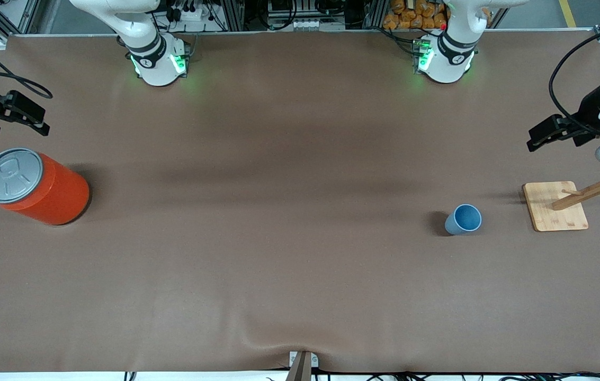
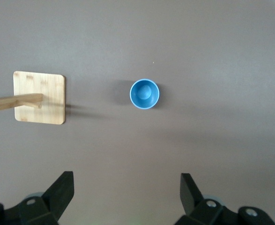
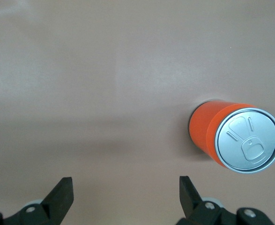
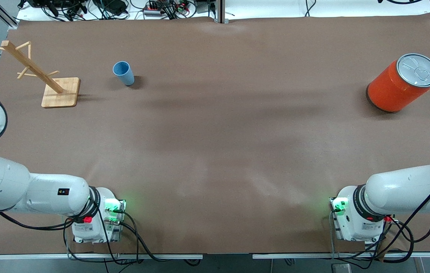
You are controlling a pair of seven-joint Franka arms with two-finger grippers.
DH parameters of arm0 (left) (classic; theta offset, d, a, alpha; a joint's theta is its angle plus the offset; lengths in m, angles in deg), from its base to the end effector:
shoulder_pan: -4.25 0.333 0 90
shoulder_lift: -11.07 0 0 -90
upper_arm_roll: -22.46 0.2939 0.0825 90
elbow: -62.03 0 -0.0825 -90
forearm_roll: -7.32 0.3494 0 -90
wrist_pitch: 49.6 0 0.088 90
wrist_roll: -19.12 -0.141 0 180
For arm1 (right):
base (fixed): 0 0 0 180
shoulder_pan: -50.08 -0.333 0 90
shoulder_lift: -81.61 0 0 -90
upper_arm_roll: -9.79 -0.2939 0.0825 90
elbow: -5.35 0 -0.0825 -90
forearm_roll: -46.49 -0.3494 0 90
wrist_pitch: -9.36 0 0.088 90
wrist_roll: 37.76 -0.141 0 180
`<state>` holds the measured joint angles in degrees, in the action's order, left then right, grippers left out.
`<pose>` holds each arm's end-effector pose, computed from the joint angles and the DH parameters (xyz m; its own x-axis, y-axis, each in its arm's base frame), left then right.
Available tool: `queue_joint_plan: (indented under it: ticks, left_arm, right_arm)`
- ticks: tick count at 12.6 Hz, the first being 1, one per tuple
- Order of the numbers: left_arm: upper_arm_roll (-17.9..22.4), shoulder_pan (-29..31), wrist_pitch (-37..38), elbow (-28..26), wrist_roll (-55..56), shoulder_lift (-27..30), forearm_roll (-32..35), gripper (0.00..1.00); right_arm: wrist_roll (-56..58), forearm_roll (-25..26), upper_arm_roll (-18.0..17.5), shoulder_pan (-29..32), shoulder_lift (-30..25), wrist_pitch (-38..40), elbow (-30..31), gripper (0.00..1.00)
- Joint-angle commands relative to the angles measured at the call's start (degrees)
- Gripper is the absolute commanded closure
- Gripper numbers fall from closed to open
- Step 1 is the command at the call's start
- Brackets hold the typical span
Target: Flip cup
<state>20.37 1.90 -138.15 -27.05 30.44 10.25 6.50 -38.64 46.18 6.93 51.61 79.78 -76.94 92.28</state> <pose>0.5189 -0.0422 0.5658 0.9925 0.1194 -0.0260 0.1197 -0.9928 0.0099 0.5049 0.0129 0.6023 0.9997 0.0082 0.0208 0.0083 -1.0000 -0.0041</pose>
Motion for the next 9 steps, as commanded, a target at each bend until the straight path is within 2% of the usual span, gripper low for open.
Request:
queue_joint_plan:
  ticks: [1,5,9]
  left_arm:
    - [-0.6,0.4,1.5,-0.3,-1.7,1.3,1.4,0.00]
    - [-0.6,0.3,1.6,-0.7,-3.3,2.8,2.0,0.00]
    - [-2.4,0.4,1.7,-0.7,-3.3,3.5,4.3,0.00]
  right_arm:
    - [0.8,-0.4,-0.6,1.2,-0.5,-0.3,0.7,0.00]
    - [0.7,-0.4,-0.5,1.3,-0.5,-0.3,0.6,0.00]
    - [1.0,-0.5,-0.5,2.2,-0.5,-0.2,0.7,0.00]
